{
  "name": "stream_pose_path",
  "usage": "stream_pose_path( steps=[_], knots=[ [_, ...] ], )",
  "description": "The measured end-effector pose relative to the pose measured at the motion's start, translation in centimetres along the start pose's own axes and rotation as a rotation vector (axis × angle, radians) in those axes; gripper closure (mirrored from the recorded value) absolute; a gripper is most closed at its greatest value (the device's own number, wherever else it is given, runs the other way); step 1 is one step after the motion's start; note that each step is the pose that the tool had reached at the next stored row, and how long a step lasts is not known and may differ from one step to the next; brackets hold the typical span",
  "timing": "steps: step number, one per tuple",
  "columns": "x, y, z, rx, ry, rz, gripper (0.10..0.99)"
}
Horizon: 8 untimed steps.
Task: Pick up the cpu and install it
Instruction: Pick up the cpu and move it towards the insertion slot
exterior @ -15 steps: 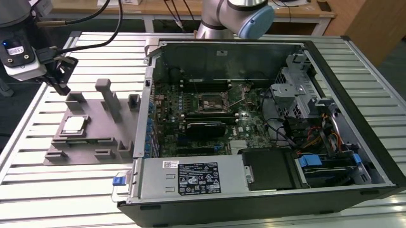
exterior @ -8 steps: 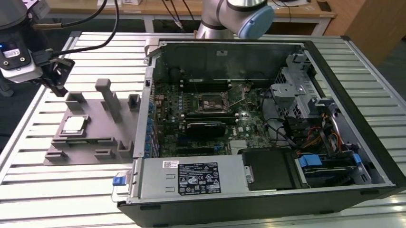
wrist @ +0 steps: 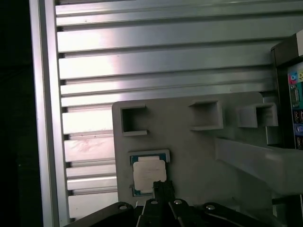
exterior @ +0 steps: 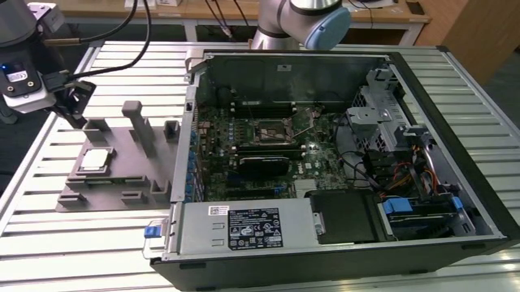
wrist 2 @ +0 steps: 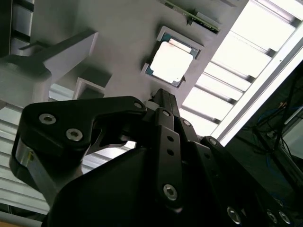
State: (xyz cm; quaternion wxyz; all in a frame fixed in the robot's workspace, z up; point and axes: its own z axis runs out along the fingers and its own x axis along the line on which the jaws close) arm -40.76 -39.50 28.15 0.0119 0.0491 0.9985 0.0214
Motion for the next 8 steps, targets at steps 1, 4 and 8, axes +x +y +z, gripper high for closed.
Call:
stream_pose_path(
  steps=[1, 4, 8],
  knots=[
    [0.03, -0.01, 0.18, 0.000, 0.0003, 0.000, 0.980],
    [0.14, -0.04, 0.74, 0.000, 0.0015, 0.000, 0.980],
    [0.28, -0.09, 1.45, 0.000, 0.0033, 0.000, 0.980]
  ],
)
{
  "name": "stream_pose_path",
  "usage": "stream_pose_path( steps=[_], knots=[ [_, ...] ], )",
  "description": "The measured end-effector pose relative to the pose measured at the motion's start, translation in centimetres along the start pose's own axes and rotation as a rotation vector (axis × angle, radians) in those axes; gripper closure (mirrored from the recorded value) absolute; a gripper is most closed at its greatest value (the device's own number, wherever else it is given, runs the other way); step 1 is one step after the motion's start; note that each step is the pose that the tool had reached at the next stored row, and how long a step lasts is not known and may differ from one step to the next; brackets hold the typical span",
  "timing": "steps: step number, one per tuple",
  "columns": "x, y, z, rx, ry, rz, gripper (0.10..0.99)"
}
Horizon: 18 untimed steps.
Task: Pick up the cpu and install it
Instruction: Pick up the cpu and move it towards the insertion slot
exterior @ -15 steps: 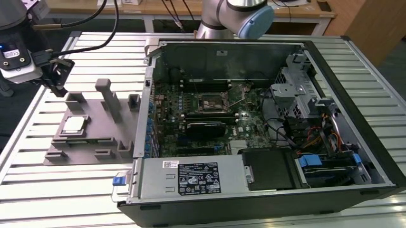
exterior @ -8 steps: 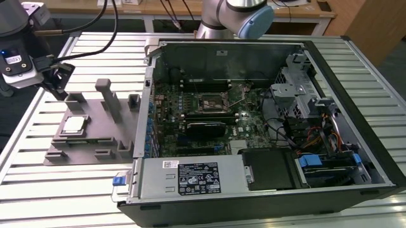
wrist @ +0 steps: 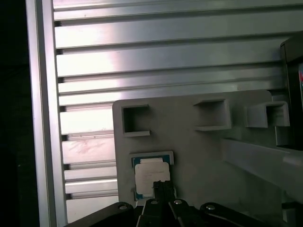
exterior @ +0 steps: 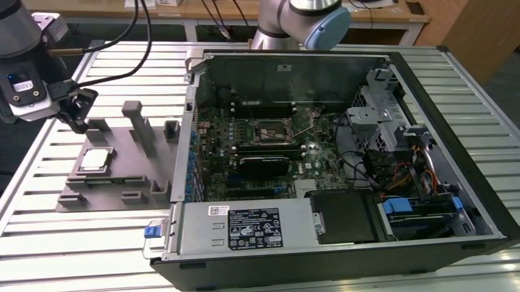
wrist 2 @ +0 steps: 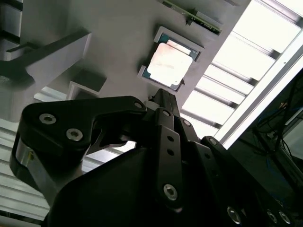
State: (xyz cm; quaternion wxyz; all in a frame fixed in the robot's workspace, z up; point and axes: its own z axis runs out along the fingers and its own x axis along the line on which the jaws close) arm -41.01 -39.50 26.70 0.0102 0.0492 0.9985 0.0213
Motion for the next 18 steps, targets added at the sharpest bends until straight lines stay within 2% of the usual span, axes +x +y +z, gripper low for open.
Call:
stream_pose_path(
  steps=[8, 14, 18],
  knots=[
    [0.18, -0.14, 1.40, 0.001, 0.0053, 0.000, 0.980],
    [0.17, -0.54, 2.44, 0.001, 0.0107, 0.000, 0.980],
    [0.16, -0.82, 2.99, 0.001, 0.0108, 0.000, 0.980]
  ],
)
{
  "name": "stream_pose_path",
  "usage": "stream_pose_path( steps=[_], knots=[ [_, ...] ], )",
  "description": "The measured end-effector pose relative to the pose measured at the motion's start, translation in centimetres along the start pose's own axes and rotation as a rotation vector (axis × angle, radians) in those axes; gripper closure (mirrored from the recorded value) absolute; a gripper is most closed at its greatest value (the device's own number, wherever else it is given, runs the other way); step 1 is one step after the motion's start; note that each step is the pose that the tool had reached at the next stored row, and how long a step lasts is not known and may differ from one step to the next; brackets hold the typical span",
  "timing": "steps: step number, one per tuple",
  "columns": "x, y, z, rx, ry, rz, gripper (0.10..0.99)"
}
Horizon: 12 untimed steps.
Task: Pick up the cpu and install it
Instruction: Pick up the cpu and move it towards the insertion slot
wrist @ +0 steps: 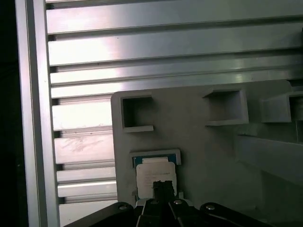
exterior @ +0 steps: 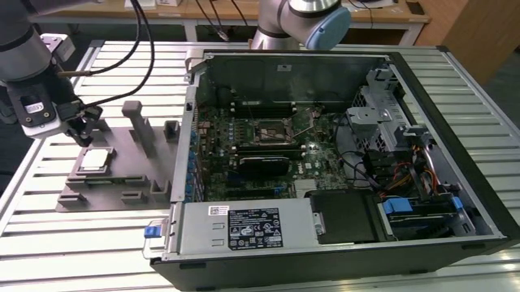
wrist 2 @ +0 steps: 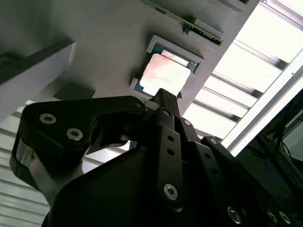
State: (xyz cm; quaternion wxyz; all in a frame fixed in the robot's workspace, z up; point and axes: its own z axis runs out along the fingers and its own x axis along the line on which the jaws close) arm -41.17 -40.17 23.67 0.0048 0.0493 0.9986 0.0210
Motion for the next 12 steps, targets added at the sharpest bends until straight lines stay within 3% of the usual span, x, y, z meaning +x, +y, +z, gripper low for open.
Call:
stream_pose_path(
  steps=[12],
  knots=[
    [-0.06, -0.81, 2.01, 0.000, 0.0003, 0.000, 0.980]
  ],
)
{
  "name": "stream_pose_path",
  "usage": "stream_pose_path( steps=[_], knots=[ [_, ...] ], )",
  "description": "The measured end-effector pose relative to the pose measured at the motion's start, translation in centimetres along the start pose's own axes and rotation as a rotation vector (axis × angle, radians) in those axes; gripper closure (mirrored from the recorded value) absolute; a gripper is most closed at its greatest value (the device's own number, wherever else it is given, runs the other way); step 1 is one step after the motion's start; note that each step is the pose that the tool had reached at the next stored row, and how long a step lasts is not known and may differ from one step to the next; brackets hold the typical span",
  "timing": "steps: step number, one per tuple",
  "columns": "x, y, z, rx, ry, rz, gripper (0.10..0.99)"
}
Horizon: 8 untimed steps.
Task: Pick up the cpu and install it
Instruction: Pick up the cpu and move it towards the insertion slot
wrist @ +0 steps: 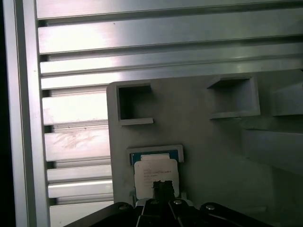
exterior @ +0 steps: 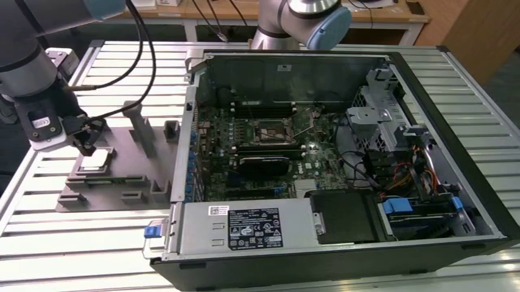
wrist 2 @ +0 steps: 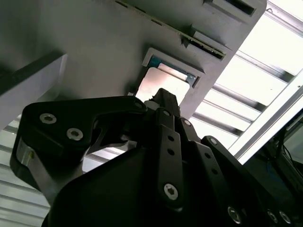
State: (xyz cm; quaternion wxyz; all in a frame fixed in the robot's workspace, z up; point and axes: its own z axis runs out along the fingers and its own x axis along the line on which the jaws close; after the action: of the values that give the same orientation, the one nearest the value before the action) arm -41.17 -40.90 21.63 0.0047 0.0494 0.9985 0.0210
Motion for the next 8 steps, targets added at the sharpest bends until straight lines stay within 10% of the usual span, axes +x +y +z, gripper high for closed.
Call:
stream_pose_path(
  steps=[8],
  knots=[
    [-0.01, -0.17, 1.03, 0.000, 0.0001, 0.000, 0.980]
  ],
)
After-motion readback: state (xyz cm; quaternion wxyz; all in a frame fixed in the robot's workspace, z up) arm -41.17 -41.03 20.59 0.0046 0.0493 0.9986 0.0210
